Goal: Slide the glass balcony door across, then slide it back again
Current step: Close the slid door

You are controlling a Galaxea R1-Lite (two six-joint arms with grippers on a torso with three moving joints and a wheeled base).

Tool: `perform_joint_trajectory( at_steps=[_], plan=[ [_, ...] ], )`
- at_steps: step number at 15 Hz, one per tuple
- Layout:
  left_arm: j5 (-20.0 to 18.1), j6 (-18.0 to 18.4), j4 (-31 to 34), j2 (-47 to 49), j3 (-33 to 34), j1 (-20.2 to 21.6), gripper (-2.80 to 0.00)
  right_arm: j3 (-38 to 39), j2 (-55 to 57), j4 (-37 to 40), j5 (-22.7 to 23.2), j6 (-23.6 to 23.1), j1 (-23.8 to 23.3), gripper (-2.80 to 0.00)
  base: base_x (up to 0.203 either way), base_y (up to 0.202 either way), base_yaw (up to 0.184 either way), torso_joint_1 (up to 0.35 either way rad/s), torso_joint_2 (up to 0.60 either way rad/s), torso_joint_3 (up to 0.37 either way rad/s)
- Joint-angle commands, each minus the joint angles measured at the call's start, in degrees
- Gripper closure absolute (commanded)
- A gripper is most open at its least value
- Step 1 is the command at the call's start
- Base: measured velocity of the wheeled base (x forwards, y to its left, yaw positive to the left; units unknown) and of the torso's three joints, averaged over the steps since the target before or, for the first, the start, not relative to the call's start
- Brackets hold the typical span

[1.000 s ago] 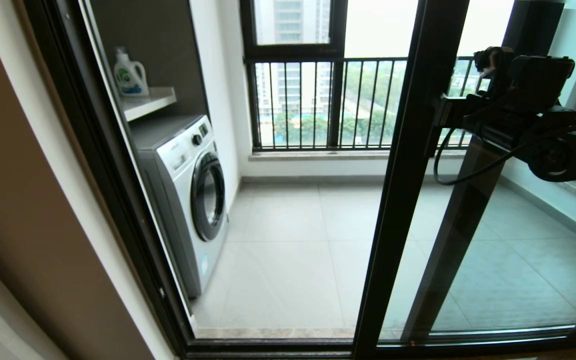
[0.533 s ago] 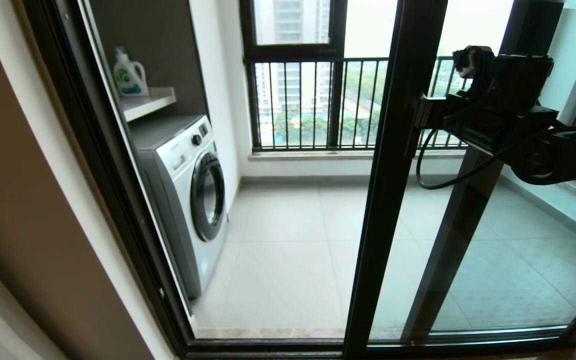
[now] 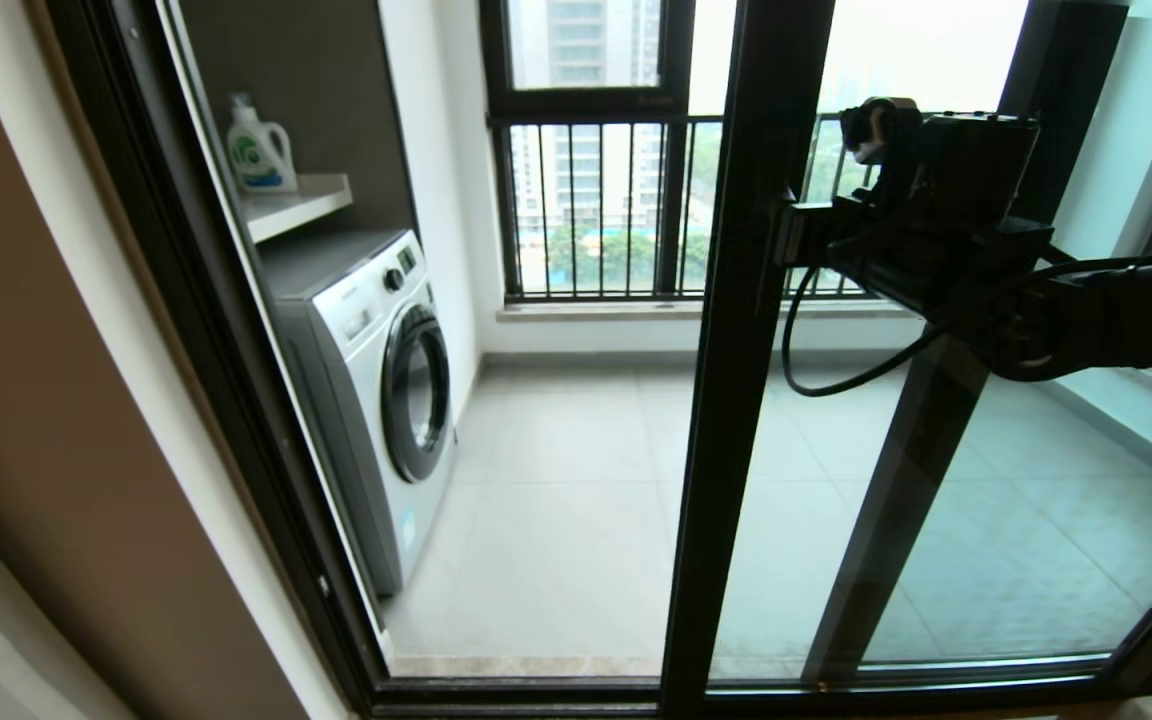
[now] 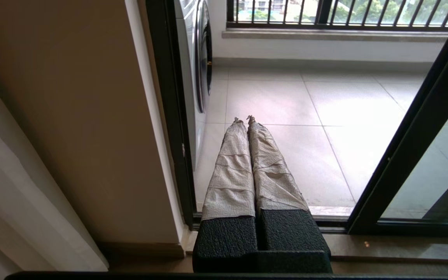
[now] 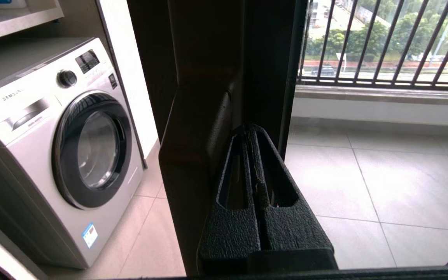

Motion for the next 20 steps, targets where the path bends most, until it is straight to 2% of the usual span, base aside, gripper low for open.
perform_joint_trajectory(
  at_steps=[1,7,13,17,20],
  plan=[
    [0.0,0.0,0.0,0.0,0.0,0.0,0.0,-1.5,1.7,-0.3,-1.6,0.0,2.2,0.0,0.0,0.0,0.0,0.0,0.0,0.0],
    [0.0,-0.1,0.0,0.1,0.0,0.0,0.0,-6.8,5.9,-0.1,-4.1,-0.9,6.4,0.0,0.0,0.0,0.0,0.0,0.0,0.0],
    [0.0,0.0,0.0,0.1,0.0,0.0,0.0,-10.2,9.0,-0.2,-4.4,-1.2,10.3,0.0,0.0,0.0,0.0,0.0,0.0,0.0],
    [0.0,0.0,0.0,0.0,0.0,0.0,0.0,-16.1,13.9,-0.2,-7.4,-1.2,13.5,0.0,0.0,0.0,0.0,0.0,0.0,0.0],
    [0.0,-0.1,0.0,0.0,0.0,0.0,0.0,-20.5,16.7,0.1,-7.7,-1.6,14.6,0.0,0.0,0.0,0.0,0.0,0.0,0.0]
  ],
)
